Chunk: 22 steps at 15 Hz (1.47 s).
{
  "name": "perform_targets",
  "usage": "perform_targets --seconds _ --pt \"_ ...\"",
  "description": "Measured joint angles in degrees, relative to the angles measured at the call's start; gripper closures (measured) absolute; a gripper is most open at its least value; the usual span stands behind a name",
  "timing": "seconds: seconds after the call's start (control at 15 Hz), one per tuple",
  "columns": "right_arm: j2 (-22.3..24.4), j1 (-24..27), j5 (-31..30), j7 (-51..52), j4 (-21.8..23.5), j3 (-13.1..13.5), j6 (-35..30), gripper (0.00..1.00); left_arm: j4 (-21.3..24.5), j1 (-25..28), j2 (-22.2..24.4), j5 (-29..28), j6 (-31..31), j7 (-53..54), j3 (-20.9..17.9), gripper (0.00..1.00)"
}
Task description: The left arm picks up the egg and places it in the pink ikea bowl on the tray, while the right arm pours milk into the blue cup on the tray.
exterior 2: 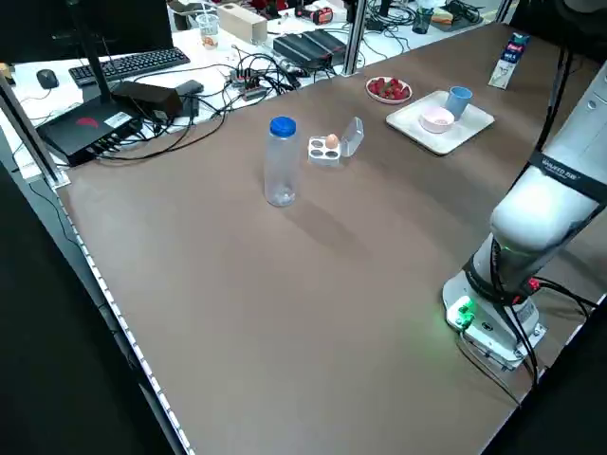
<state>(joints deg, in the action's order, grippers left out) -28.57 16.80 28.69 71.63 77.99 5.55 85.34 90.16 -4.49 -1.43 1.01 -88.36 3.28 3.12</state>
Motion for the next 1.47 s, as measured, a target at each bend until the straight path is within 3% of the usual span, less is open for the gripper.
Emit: perform_targets --seconds 0.4,0.67,1.13,1.33,1.47 --pt "7.1 -10.6 -11.0 -31.1 -0.9 -0.1 -0.1 0.00 0.0 0.0 0.1 0.0 0.0 0.0 0.0 0.00" --pt "10.6 -16.0 -13.4 -46.2 -0.9 -0.2 -1.8 0.00 0.0 0.0 0.2 0.0 0.0 0.0 0.0 0.00" --pt "16.6 -19.0 -14.3 -57.9 0.1 -0.2 -7.0 0.00 0.0 0.0 0.2 0.0 0.0 0.0 0.0 0.00" --pt "20.0 -20.7 -14.5 -60.9 3.9 -0.2 -6.3 0.00 0.0 0.0 0.2 0.0 0.0 0.0 0.0 0.00" --pt "23.6 -21.7 -14.8 -61.4 9.4 -0.3 -2.1 0.00 0.0 0.0 0.2 0.0 0.0 0.0 0.0 0.00"
